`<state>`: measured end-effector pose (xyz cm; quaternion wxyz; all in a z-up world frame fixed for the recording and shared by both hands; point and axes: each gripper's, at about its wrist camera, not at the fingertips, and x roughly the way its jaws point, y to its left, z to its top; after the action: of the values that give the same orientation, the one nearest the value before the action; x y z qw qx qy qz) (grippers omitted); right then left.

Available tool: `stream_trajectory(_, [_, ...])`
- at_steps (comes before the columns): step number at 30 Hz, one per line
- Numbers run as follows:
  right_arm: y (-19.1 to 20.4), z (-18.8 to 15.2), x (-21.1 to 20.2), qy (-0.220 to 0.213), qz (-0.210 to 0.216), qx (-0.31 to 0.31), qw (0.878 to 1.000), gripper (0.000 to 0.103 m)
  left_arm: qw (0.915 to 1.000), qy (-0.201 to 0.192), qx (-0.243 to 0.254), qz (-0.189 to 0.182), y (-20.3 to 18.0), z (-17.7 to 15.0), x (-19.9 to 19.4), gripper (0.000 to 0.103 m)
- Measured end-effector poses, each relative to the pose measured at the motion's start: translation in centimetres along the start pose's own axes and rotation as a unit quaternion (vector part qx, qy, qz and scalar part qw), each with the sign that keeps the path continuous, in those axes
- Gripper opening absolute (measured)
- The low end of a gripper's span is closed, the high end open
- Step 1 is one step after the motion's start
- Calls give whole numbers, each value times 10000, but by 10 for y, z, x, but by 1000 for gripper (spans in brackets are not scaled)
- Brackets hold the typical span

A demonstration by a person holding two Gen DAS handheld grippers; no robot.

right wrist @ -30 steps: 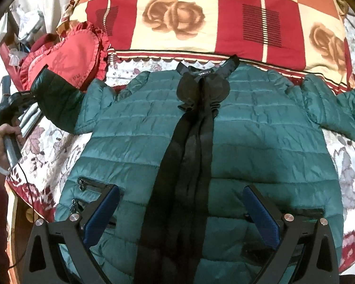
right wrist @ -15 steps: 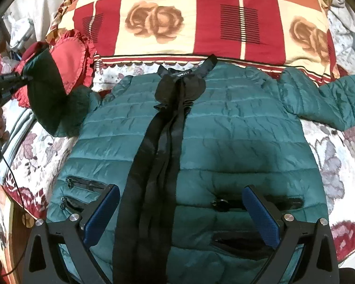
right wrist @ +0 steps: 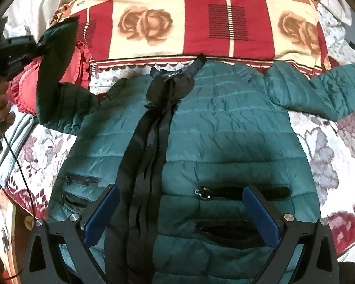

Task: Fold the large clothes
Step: 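Lift the cuff with the left gripper and carry it across the chest, release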

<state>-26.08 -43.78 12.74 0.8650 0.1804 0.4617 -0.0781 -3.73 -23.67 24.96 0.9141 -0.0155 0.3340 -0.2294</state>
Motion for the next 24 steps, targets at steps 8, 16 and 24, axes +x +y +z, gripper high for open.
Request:
stream_trajectory(8, [-9, -3, -3, 13, -27, 60, 10000, 103, 9993, 225, 141, -249, -40, -15, 21, 6])
stream_trajectory(16, [-17, -6, -4, 54, -62, 114, 9999, 103, 9976, 468, 194, -465, -70, -29, 45, 6])
stream_trajectory(24, [-25, -9, 1, 140, -94, 167, 9997, 103, 9957, 737, 141, -539, -89, -40, 75, 6])
